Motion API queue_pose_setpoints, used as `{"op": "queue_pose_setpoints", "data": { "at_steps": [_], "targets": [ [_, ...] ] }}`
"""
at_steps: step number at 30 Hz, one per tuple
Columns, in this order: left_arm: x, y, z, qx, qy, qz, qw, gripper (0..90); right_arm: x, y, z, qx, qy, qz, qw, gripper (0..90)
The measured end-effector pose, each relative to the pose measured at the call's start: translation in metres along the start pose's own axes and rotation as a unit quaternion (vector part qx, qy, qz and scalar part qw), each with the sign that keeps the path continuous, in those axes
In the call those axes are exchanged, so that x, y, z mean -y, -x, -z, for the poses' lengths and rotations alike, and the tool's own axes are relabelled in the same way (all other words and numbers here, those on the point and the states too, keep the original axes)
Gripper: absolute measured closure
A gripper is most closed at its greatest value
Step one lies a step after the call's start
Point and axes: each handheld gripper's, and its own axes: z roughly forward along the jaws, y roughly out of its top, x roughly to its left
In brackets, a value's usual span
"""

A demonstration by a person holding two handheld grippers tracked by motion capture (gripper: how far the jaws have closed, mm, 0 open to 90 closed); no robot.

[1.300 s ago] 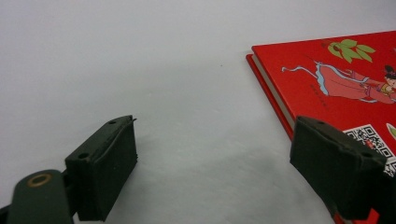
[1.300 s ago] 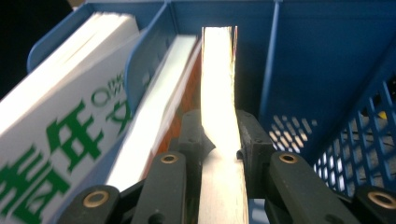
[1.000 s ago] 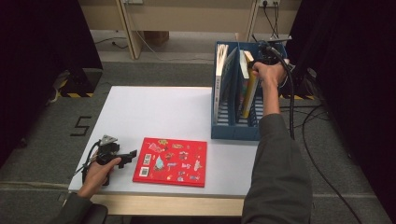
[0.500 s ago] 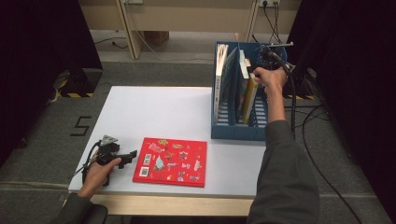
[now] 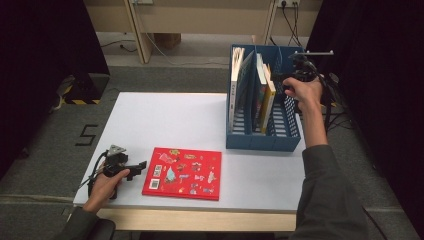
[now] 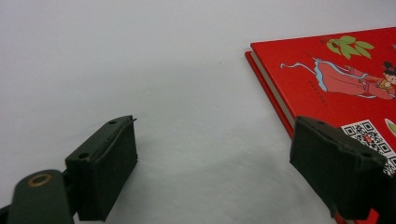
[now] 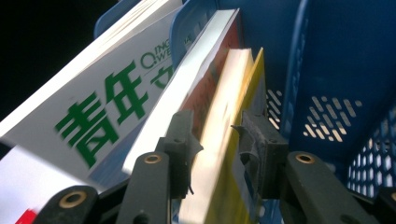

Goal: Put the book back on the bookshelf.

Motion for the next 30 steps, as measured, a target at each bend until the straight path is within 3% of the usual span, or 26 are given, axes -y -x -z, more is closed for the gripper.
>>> {"op": "queue_pose_setpoints", "data": {
  "at_steps": [3,13,23,28,30],
  "targets": [
    [0.0,0.0,0.0,-0.001,-0.002,-0.002,1.0,14.1,0.011,0.003,0.011,-0.026,0.013,-0.013,0.9995,62.4],
    [0.0,0.001,0.0,-0.005,-0.003,-0.003,1.0,14.0,0.053,0.014,0.02,-0.037,0.011,-0.007,0.9992,62.9],
    [0.0,0.001,0.0,-0.004,-0.003,-0.004,1.0,13.8,0.091,0.029,-0.013,-0.026,-0.024,-0.009,0.9994,63.6],
    [0.0,0.001,-0.001,-0.005,-0.003,-0.006,1.0,13.8,0.101,0.026,-0.031,-0.026,-0.046,0.002,0.9986,63.8],
    [0.0,0.002,-0.001,-0.005,-0.004,-0.008,1.0,13.6,0.102,0.023,-0.037,-0.026,-0.043,0.004,0.9987,67.4]
  ]
}}
